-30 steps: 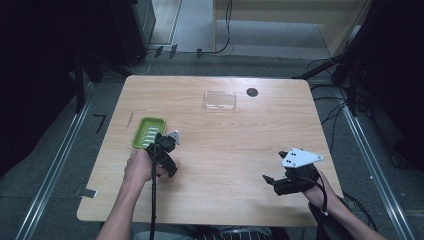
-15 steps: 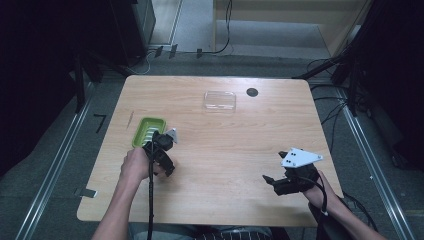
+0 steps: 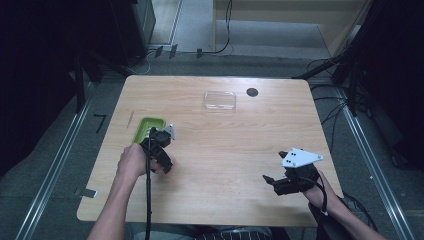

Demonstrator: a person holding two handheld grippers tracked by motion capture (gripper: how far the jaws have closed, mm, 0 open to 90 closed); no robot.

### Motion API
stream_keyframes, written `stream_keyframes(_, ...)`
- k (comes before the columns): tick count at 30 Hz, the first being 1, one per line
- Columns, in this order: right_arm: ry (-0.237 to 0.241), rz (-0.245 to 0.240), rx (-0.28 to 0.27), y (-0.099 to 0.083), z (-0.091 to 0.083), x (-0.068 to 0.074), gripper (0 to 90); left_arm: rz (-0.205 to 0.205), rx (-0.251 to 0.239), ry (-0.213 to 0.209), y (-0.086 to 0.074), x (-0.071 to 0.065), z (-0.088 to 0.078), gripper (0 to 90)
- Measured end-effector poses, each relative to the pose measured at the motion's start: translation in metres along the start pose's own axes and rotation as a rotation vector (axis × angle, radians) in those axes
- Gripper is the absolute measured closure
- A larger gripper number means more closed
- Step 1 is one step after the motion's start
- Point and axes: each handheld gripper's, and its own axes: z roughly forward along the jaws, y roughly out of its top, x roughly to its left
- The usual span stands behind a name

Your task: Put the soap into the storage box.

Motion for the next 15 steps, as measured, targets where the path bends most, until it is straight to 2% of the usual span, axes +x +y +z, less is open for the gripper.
stream_keyframes(15, 0.000, -0.001, -0.001, -0.0002, -0.0002, -0.0001, 13.6, -0.001, -0.018, -0.004, -0.0033, 0.0019, -0.0057, 34.3)
